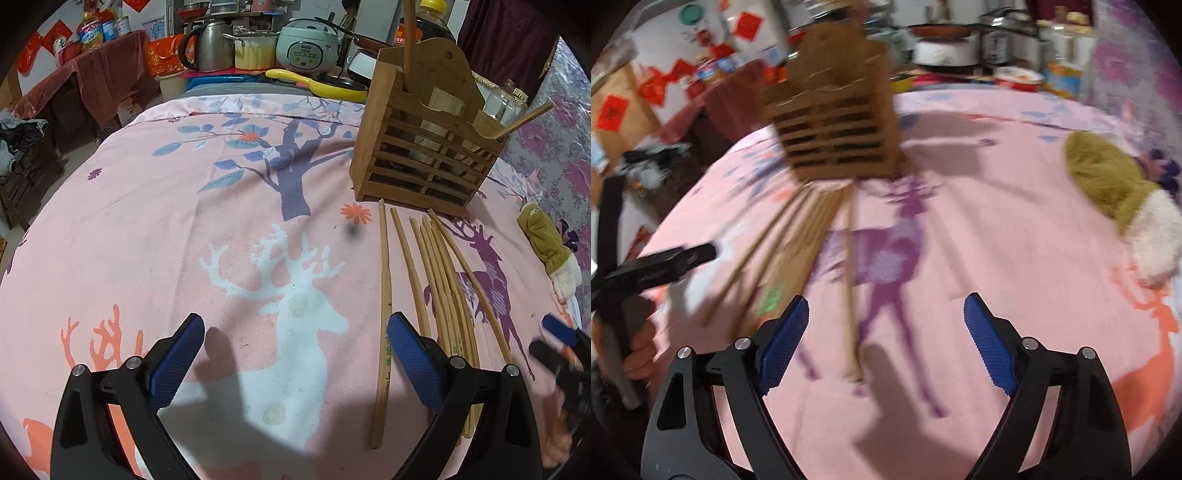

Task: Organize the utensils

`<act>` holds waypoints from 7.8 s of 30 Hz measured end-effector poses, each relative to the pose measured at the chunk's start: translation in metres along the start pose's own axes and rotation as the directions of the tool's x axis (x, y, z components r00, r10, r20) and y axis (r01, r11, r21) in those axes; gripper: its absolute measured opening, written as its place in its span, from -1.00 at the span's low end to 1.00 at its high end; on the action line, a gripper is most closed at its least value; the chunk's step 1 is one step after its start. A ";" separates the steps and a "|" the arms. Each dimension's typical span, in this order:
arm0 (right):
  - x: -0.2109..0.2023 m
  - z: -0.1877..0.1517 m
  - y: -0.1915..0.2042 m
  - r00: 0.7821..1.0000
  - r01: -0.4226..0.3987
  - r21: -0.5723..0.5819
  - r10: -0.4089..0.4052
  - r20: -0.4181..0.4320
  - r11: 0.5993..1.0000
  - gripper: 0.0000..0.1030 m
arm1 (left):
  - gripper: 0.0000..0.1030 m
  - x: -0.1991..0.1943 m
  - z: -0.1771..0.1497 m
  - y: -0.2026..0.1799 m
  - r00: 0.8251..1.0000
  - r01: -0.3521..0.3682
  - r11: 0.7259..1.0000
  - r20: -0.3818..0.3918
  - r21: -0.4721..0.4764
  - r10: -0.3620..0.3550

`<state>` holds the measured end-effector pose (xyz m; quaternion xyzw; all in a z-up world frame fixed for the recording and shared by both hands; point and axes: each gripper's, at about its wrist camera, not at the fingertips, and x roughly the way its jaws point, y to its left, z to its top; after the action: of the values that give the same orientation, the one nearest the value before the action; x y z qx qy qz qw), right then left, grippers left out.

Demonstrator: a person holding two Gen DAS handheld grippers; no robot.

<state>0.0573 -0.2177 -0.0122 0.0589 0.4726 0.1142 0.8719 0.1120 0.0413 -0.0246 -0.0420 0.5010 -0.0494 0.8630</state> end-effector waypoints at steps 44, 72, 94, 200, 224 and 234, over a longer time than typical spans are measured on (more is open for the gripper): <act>-0.023 -0.020 -0.043 0.999 0.033 0.134 -0.037 0.027 0.990 0.48 | -0.18 -0.013 -0.050 -0.041 0.995 0.087 0.963 -0.066 0.254 -0.073; -0.012 -0.025 -0.016 0.998 0.064 -0.025 -0.064 -0.013 0.998 0.14 | -0.50 -0.008 -0.038 -0.025 0.999 0.025 0.980 -0.050 0.196 -0.015; -0.007 -0.028 -0.004 0.998 0.044 -0.097 -0.048 -0.040 0.994 -0.18 | -0.33 -0.008 -0.039 -0.026 0.999 0.018 0.979 -0.048 0.204 -0.009; -0.124 0.080 0.009 0.793 0.141 0.057 -0.147 0.591 0.988 0.84 | 0.84 -0.096 0.090 -0.012 0.937 0.098 0.994 0.340 -0.054 -0.074; 0.008 -0.006 0.000 0.961 0.270 -0.097 -0.262 0.086 0.958 0.88 | 0.91 0.016 -0.017 -0.023 0.993 -0.095 0.984 -0.049 0.148 0.104; 0.031 -0.001 -0.036 0.980 0.195 0.019 -0.194 -0.046 0.981 0.90 | 0.91 0.017 -0.014 -0.019 0.995 -0.069 0.988 -0.059 0.136 0.078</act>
<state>0.0776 -0.2447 -0.0454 0.0201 0.4962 0.0239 0.8676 0.1070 0.0198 -0.0438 0.0360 0.5250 -0.0524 0.8487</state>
